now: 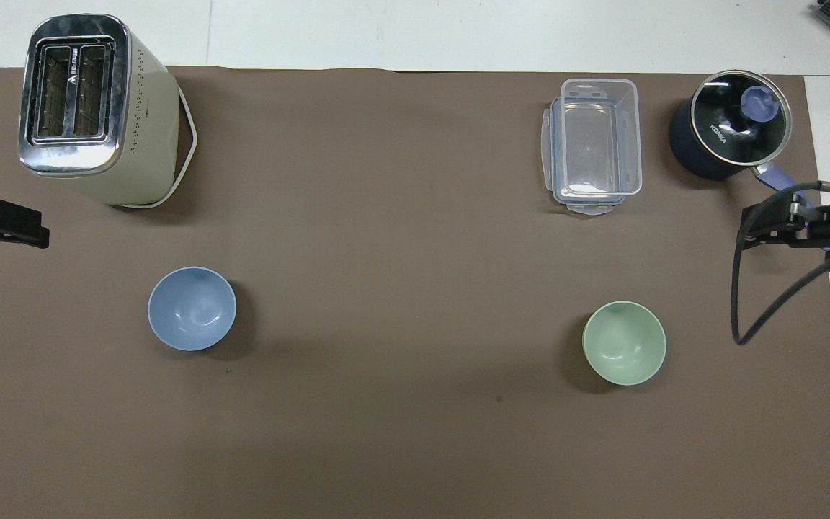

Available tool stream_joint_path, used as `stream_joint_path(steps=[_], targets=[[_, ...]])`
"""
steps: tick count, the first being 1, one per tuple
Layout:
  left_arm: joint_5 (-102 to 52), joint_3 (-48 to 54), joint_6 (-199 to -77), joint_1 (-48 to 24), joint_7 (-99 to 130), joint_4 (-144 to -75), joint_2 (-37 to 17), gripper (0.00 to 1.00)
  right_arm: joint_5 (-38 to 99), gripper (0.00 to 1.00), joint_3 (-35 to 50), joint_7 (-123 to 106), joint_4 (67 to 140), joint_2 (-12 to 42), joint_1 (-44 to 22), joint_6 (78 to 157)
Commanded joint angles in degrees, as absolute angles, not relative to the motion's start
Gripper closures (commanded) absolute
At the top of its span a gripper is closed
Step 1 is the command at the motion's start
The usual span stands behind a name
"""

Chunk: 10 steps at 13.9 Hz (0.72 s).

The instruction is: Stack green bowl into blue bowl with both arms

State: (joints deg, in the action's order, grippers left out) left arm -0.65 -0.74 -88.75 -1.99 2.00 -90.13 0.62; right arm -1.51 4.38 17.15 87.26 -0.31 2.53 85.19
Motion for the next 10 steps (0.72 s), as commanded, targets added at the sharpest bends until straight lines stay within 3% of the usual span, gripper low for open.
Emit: stream_joint_path(steps=[1, 6, 10], targets=[[-1.0, -0.6, -88.7, -1.7, 1.8, -92.7, 2.3, 0.00, -0.8, 0.00, 4.7, 15.3, 89.3, -1.8, 3.0, 87.3], [-1.9, -0.6, -92.0, -2.0, 1.9, -97.5, 3.0, 0.00, -0.8, 0.00, 4.7, 15.1, 89.4, -1.8, 3.0, 87.3], [-2.3, -0.6, -99.6, -2.5, 1.9, -107.2, 6.3, 0.00, -0.8, 0.00, 4.7, 15.2, 89.4, -1.8, 3.2, 87.3]])
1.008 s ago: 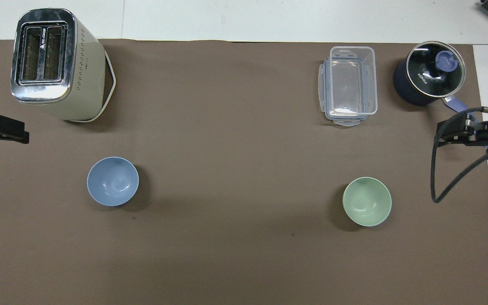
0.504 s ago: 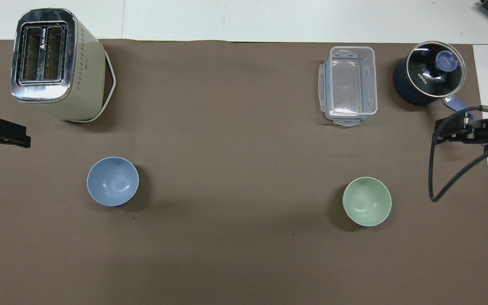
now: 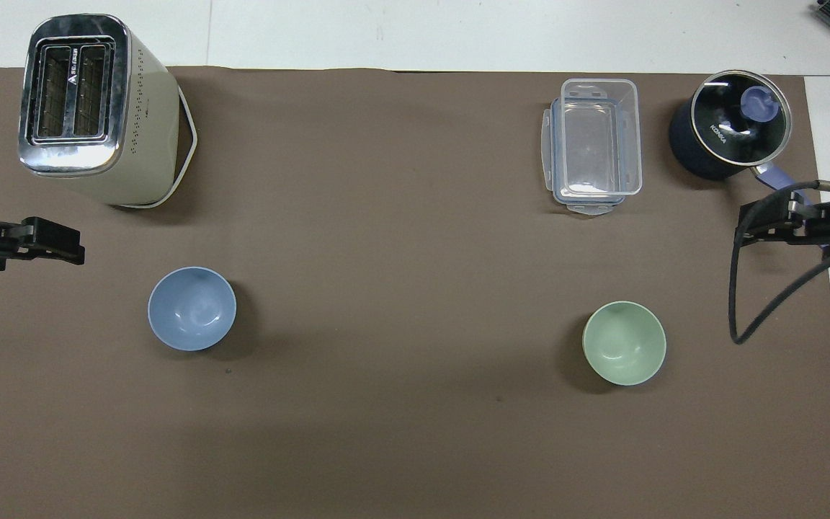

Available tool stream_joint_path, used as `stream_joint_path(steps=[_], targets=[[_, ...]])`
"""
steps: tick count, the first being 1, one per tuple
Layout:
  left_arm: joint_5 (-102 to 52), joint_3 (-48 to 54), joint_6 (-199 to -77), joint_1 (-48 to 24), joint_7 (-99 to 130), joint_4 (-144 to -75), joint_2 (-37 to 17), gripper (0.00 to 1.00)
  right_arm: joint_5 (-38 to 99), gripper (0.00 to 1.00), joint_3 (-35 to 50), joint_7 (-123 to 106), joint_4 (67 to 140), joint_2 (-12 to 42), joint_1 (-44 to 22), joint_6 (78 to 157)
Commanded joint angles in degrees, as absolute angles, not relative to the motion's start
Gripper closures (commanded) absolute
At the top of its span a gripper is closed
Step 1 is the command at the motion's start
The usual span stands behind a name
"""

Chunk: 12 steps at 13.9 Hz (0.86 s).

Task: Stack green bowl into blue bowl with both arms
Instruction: 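Reach the left gripper to the rim of the blue bowl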

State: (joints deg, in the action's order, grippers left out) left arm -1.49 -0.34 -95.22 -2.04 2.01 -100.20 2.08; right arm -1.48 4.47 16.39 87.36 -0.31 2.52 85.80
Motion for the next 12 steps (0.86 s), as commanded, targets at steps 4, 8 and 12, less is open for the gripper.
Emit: stream_joint_path(steps=[4, 8, 12], targets=[[-2.5, -0.5, -104.0, -2.5, 1.9, -113.1, 7.0, 0.00, -0.8, 0.00, 4.7, 15.2, 89.4, -1.8, 3.2, 87.4], [-2.5, -0.4, -112.6, -3.0, 1.9, -121.1, 6.9, 0.00, -0.8, 0.00, 4.7, 15.2, 89.5, -1.8, 3.3, 87.3], [-2.7, -0.4, -117.9, -4.3, 2.1, -125.2, 6.3, 0.00, -0.8, 0.00, 4.7, 15.2, 89.5, -1.8, 3.3, 87.3]])
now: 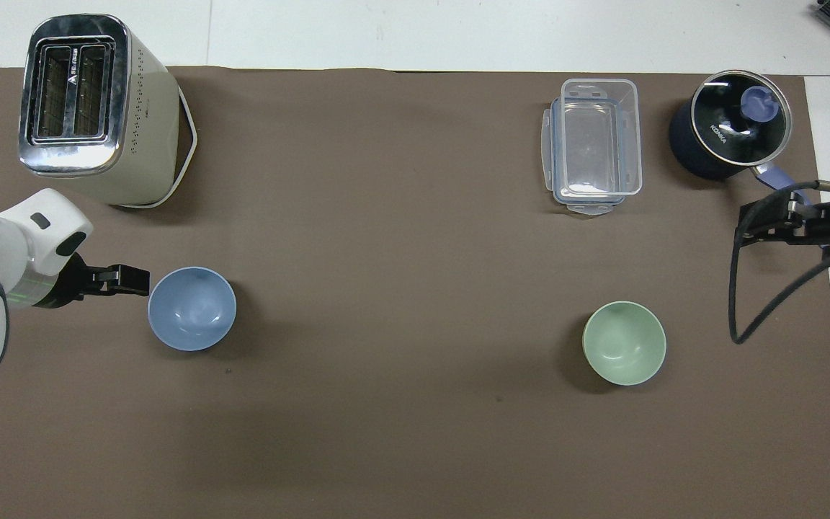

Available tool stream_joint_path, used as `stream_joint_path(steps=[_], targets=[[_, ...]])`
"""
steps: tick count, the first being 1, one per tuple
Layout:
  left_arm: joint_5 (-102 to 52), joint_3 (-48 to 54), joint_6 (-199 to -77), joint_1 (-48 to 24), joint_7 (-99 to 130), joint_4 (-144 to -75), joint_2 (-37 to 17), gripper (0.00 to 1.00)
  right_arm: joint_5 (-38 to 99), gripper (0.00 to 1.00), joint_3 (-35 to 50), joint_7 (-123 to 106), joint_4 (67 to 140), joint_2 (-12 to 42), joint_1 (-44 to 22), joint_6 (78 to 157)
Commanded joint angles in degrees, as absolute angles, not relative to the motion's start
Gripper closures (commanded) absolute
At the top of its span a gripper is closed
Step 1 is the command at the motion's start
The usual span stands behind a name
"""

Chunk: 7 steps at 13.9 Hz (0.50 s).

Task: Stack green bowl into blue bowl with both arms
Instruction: 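Reach the left gripper to the rim of the blue bowl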

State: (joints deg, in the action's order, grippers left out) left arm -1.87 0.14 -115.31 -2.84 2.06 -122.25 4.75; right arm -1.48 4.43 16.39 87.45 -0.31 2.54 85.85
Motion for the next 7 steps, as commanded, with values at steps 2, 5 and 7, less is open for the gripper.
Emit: stream_joint_path(steps=[2, 5, 7], targets=[[-2.8, -0.5, -122.1, -5.6, 2.1, -129.0, 6.0, 0.00, -0.8, 0.00, 4.7, 15.2, 89.5, -1.8, 3.3, 87.3], [-3.3, -0.4, -131.6, -6.7, 2.2, -136.3, 5.9, 0.00, -0.8, 0.00, 4.7, 15.2, 89.5, -1.8, 3.3, 87.3], [-3.4, -0.4, -133.9, -6.8, 2.2, -137.8, 5.0, 0.00, -0.8, 0.00, 4.7, 15.2, 89.5, -1.8, 3.3, 87.3]])
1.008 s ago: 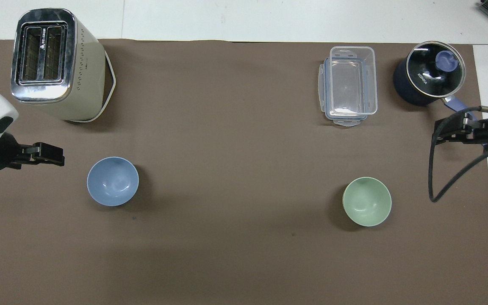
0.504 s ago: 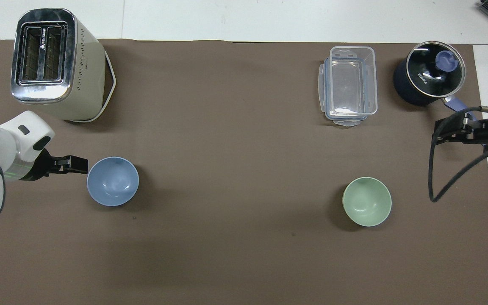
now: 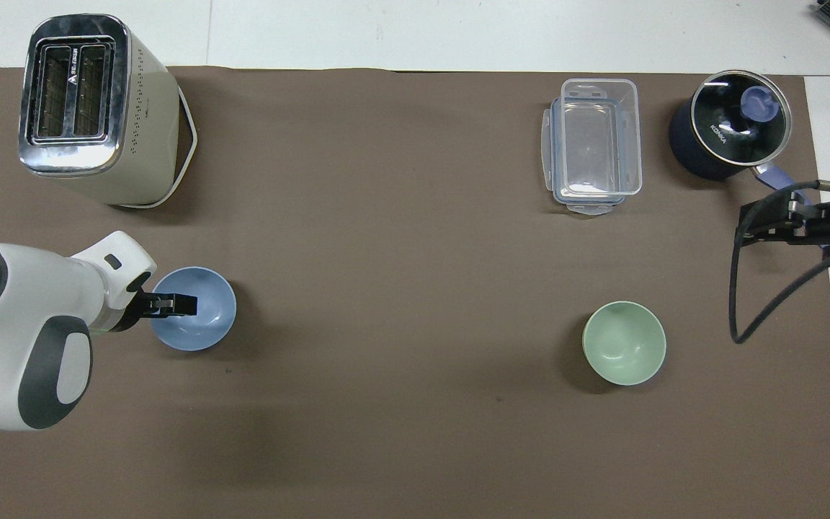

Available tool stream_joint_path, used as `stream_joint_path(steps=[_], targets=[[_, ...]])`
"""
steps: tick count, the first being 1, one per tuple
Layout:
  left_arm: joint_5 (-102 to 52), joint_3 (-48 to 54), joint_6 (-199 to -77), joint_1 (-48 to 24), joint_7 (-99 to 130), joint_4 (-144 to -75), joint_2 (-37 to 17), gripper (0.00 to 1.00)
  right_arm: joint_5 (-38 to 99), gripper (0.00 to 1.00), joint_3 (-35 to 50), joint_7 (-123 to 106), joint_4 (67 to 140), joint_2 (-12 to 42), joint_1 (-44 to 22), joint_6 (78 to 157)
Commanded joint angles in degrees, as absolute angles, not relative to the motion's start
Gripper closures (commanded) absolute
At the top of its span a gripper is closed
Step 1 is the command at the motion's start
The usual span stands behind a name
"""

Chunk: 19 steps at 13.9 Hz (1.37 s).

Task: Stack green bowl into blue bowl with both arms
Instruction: 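Reach the left gripper to the rim of the blue bowl, then close the left gripper on the blue bowl rim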

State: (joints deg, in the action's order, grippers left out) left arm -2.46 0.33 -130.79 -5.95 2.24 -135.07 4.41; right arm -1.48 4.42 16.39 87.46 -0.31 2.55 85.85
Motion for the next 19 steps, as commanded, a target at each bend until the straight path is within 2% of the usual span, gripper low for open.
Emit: stream_joint_path(steps=[1, 5, 6, 7, 8, 9, 15, 19], targets=[[-3.4, -0.4, -134.5, -6.9, 2.2, -138.3, 4.6, 0.00, -0.8, 0.00, 4.7, 15.2, 89.5, -1.8, 3.3, 87.3], [-4.7, -0.4, -140.0, -7.4, 2.3, -140.9, 2.6, 0.00, -0.8, 0.00, 4.7, 15.2, 89.5, -1.8, 3.3, 87.3], [-5.7, -0.4, -140.1, -7.7, 2.4, -141.0, 2.6, 0.15, -0.8, 0.00, 4.7, 15.2, 89.5, -1.8, 3.3, 87.3], [-6.8, -0.4, -139.7, -7.8, 3.3, -141.0, 2.6, 0.58, -0.8, 0.00, 4.7, 15.2, 89.5, -1.8, 3.3, 87.3], [-6.9, -0.4, -139.5, -8.0, 3.5, -141.0, 2.7, 0.85, -0.8, 0.00, 4.7, 15.2, 89.6, -1.8, 3.3, 87.3], [-6.9, -0.5, -139.5, -8.0, 3.5, -141.0, 2.7, 1.00, -0.7, 0.00, 4.7, 15.2, 89.6, -1.8, 3.3, 87.3], [-6.9, -0.6, -136.2, -7.5, 2.9, -137.4, 2.3, 1.00, -0.8, 0.00, 4.7, 15.2, 89.6, -1.8, 3.3, 87.3], [-6.9, -0.9, -125.3, -6.9, 2.7, -129.6, 3.3, 1.00, -0.8, 0.00, 4.7, 15.2, 89.6, -1.8, 3.4, 87.4]])
